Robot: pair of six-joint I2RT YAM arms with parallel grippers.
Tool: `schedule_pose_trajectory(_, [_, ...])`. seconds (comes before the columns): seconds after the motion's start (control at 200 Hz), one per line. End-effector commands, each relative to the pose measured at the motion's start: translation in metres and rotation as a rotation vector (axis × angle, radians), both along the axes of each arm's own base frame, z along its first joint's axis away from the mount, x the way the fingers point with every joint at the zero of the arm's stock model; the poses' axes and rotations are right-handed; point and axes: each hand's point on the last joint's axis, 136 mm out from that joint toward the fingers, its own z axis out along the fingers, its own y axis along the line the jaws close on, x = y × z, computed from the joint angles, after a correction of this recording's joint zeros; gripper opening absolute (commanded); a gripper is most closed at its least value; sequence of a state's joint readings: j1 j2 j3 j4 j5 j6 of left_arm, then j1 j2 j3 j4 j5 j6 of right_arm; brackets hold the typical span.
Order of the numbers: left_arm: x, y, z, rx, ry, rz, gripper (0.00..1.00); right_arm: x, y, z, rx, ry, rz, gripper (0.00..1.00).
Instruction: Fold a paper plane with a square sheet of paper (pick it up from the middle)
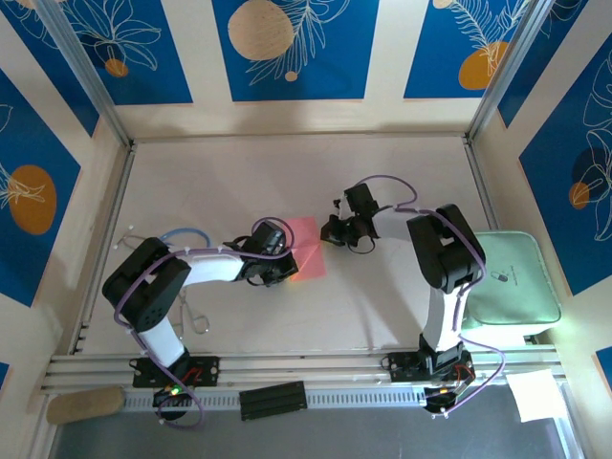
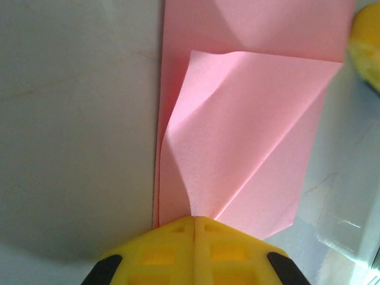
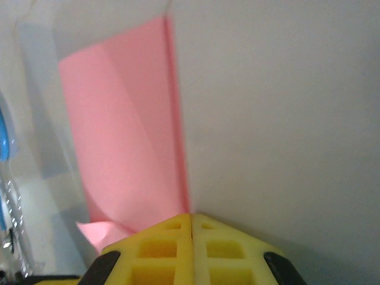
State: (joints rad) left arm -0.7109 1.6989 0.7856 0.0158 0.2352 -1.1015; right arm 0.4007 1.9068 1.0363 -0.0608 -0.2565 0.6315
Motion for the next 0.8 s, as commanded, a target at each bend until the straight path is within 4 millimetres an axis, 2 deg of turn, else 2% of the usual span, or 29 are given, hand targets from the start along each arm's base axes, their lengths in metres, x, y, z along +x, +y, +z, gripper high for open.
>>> schedule_pose_trajectory(0.0, [-0.024,0.022,-0.028,0.113,0.124,-0.021,0.0,0.002,-0.007,0.033,-0.005,-0.082,-0.017,0.04])
schedule_pose_trajectory(0.125, [-0.021,0.02,-0.027,0.108,0.117,-0.028,0.0,-0.014,0.004,0.039,0.031,-0.068,0.023,0.05])
schedule_pose_trajectory(0.3, [-0.017,0.014,-0.024,0.09,0.107,-0.038,0.0,-0.04,0.033,0.027,0.081,0.008,0.103,0.05])
schedule_pose_trajectory(0.44, [-0.014,0.009,-0.02,0.072,0.096,-0.046,0.0,-0.051,0.049,0.015,0.094,0.053,0.142,0.04])
schedule_pose_trajectory(0.575, [-0.008,0.001,-0.007,0.043,0.052,-0.083,0.0,-0.054,0.052,0.001,0.092,0.096,0.136,0.04])
schedule_pose_trajectory(0.795, [0.006,-0.012,0.02,-0.008,-0.06,-0.132,0.05,-0.055,0.041,-0.022,0.015,0.145,0.108,0.03])
